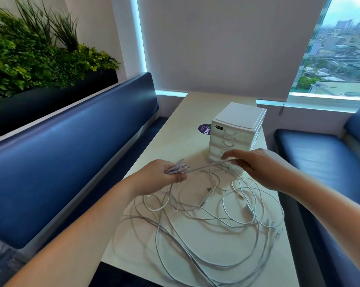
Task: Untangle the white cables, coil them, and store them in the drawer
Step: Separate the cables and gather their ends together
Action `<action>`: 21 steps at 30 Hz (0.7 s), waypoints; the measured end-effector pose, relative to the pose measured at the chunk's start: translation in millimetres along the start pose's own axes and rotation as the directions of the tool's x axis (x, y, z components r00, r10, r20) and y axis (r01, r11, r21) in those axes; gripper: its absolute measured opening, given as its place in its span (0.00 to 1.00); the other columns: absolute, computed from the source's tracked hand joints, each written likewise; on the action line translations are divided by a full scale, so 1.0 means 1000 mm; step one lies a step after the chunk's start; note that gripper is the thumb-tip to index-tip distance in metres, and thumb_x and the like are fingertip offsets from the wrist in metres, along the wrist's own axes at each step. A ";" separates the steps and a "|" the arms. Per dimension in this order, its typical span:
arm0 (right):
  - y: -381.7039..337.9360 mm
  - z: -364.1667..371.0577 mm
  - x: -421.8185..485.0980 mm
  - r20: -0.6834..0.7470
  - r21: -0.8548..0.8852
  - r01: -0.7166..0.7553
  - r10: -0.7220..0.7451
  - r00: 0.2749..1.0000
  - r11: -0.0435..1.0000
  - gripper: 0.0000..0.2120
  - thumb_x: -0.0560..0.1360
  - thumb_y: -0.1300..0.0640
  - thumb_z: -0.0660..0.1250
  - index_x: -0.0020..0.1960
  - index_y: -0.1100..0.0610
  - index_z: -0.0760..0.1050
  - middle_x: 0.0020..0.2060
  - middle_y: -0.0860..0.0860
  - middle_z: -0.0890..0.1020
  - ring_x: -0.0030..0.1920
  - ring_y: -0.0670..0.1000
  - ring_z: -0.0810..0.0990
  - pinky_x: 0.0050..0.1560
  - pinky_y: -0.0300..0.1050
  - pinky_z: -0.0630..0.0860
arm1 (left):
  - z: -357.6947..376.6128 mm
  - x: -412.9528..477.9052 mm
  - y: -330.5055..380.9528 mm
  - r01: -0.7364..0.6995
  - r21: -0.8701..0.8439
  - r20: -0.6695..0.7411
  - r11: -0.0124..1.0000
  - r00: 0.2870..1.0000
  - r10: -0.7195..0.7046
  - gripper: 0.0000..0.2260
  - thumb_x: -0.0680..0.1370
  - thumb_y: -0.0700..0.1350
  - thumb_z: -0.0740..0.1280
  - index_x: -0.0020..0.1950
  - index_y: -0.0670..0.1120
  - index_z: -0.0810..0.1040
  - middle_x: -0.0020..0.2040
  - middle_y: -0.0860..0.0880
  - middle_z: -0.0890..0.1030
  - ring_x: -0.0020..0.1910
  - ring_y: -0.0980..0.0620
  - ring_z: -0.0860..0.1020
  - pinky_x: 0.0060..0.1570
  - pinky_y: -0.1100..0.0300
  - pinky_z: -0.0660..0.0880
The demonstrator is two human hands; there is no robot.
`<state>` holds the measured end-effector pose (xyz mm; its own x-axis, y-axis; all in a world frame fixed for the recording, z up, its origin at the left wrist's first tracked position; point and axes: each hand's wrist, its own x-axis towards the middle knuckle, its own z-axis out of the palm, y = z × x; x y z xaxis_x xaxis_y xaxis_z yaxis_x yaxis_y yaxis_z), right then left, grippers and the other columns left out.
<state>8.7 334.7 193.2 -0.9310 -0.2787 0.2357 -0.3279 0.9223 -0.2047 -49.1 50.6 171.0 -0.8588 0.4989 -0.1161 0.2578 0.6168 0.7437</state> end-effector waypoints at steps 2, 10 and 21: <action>0.006 0.005 -0.006 0.072 -0.018 -0.029 0.030 0.997 0.999 0.12 0.80 0.52 0.59 0.59 0.40 0.76 0.37 0.37 0.78 0.42 0.49 0.78 0.45 0.45 0.74 | -0.001 0.000 -0.003 0.021 0.022 0.024 1.000 0.999 -0.022 0.19 0.76 0.54 0.70 0.38 0.40 0.71 0.29 0.52 0.64 0.25 0.57 0.61 0.27 0.64 0.57; 0.033 0.037 -0.036 0.483 -0.031 -0.094 0.097 0.870 0.995 0.08 0.76 0.54 0.67 0.50 0.43 0.82 0.42 0.41 0.77 0.45 0.42 0.75 0.51 0.38 0.73 | 0.011 -0.002 -0.005 0.038 -0.017 -0.026 0.999 0.999 -0.038 0.14 0.76 0.56 0.70 0.50 0.46 0.83 0.47 0.39 0.83 0.40 0.51 0.75 0.41 0.60 0.69; 0.070 0.120 -0.102 0.642 -0.342 -0.087 0.300 0.705 0.936 0.11 0.72 0.61 0.62 0.39 0.46 0.74 0.43 0.45 0.73 0.53 0.50 0.75 0.52 0.43 0.75 | -0.015 -0.011 -0.008 -0.019 -0.286 -0.338 0.958 0.937 -0.083 0.11 0.82 0.51 0.62 0.48 0.47 0.80 0.24 0.56 0.67 0.26 0.56 0.62 0.30 0.59 0.61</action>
<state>61.0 395.6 41.2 -0.8579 -0.0918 -0.5055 -0.1713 0.9787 0.1130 -48.1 31.5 176.2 -0.9762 0.2106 0.0524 0.1363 0.4073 0.9031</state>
